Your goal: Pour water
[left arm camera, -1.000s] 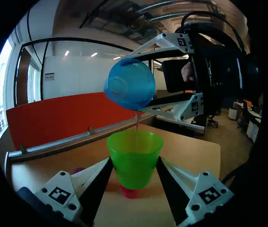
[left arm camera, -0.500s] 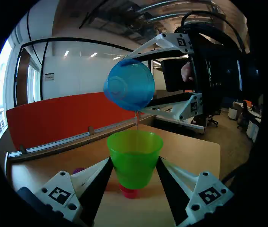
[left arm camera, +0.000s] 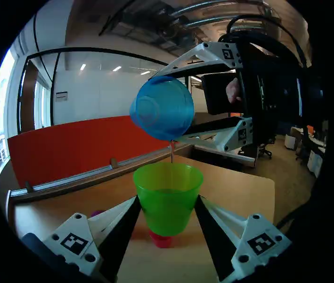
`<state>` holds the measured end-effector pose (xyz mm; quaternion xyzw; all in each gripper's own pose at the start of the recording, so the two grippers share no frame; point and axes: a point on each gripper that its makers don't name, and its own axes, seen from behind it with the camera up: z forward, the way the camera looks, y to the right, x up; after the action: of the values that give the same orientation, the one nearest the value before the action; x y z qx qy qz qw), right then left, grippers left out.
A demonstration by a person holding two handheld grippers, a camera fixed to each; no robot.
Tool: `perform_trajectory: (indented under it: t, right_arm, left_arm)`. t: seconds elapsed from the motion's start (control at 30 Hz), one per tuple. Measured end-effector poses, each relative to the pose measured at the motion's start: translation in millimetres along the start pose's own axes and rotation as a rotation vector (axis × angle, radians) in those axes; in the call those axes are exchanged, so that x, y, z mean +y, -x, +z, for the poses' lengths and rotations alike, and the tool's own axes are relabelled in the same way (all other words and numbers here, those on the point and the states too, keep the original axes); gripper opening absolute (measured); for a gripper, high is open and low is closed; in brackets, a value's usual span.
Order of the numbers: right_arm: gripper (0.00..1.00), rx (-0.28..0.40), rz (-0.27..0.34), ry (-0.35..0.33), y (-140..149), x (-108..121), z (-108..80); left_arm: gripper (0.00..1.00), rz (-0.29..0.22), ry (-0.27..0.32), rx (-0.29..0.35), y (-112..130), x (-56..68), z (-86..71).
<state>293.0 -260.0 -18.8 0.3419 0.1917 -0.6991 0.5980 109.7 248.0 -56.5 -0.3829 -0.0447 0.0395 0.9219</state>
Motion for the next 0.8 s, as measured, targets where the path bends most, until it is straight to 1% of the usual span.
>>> perform_trajectory:
  t: [0.4,0.6,0.8]
  right_arm:
    - [0.9,-0.001,-0.011,0.005,-2.3,0.0,-3.2]
    - [0.89,-0.001,-0.012,0.003,-0.7,-1.8,-0.3]
    - [0.9,-0.001,0.002,0.005,0.5,-3.9,3.5]
  left_arm:
    - [0.8,0.002,0.001,0.001,-0.6,1.2,0.4]
    - [0.8,0.002,0.001,0.0,-0.4,1.4,0.1]
    - [0.8,0.002,0.0,-0.002,-0.1,1.5,-0.6]
